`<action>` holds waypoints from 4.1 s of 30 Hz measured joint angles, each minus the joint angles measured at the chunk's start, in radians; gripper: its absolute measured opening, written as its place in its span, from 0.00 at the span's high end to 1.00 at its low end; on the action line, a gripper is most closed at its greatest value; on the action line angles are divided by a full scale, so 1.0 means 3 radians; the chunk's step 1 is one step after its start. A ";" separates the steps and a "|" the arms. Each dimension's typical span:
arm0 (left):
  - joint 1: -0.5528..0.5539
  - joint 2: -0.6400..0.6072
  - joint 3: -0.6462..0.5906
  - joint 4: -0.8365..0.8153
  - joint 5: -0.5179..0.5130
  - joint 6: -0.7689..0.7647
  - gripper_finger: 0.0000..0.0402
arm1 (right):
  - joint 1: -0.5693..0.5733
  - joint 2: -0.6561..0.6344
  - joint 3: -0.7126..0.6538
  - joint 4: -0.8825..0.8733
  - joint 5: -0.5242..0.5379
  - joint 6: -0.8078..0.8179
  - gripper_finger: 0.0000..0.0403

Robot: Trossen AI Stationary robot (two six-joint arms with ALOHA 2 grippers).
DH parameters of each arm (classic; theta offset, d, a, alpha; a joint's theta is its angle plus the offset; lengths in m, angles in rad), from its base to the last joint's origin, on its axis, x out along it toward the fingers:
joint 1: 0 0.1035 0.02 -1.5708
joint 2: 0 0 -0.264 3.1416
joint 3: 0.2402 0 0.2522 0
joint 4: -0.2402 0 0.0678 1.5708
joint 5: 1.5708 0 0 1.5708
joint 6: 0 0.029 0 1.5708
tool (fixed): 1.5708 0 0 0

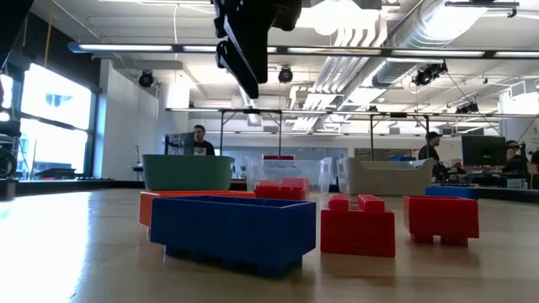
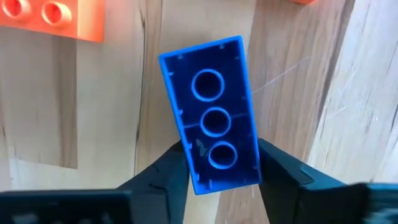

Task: Sort & place blocks by color
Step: Put the blue game piece into the white bin

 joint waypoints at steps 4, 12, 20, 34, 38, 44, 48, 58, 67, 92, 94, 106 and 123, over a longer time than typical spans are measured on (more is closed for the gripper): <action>-0.0003 0.0000 0.0000 0.0001 -0.0002 0.0101 0.37 | 0.0001 0.0000 -0.0001 0.0009 0.0001 0.0111 0.71; -0.0003 0.0000 0.0000 0.0004 -0.0047 0.0335 0.37 | 0.0001 0.0007 0.0045 -0.0026 0.0030 0.0293 0.71; 0.0081 0.0000 0.0000 0.0010 -0.0039 0.0831 0.37 | -0.0042 0.0020 0.0226 -0.0090 0.0169 0.0759 0.71; 0.0350 0.0000 0.0000 0.0311 0.0122 0.1699 0.37 | -0.0541 0.0014 0.0646 -0.0231 0.0874 0.1588 0.71; 0.0389 0.0000 -0.0001 0.0316 0.0124 0.1842 0.37 | -0.0738 0.0014 0.0809 -0.0407 0.1056 0.1666 0.71; 0.0396 0.0051 -0.0009 0.0345 0.0152 0.2003 0.37 | -0.1094 0.0012 0.1150 -0.0828 0.1373 0.1695 0.71; 0.0396 0.0086 -0.0042 0.0396 0.0299 0.2112 0.37 | -0.1349 0.0009 0.1389 -0.1278 0.1523 0.1700 0.71; 0.0461 0.0085 -0.0316 0.0625 0.0273 0.2206 0.37 | -0.1935 0.0008 0.1719 -0.2296 0.1634 0.1600 0.71; 0.0481 0.0083 -0.0611 0.1132 0.0312 0.2209 0.37 | -0.2731 -0.0200 0.1719 -0.2502 0.1656 0.0862 0.71; 0.0480 0.0146 -0.0806 0.1563 0.0387 0.2188 0.37 | -0.5368 -0.0351 0.1718 -0.1358 0.0771 -0.1720 0.71; 0.0480 0.0202 -0.0807 0.1566 0.0387 0.2179 0.37 | -0.5538 -0.0290 0.1718 -0.1281 0.0662 -0.1789 0.71; 0.0406 0.0337 -0.0807 0.1571 0.0374 0.2203 0.37 | -0.5853 0.0238 0.1717 -0.1132 0.0400 -0.2037 0.71; 0.0404 0.0724 -0.0807 0.1598 0.0333 0.2179 0.37 | -0.5867 0.0483 0.1715 -0.1025 0.0323 -0.2122 0.71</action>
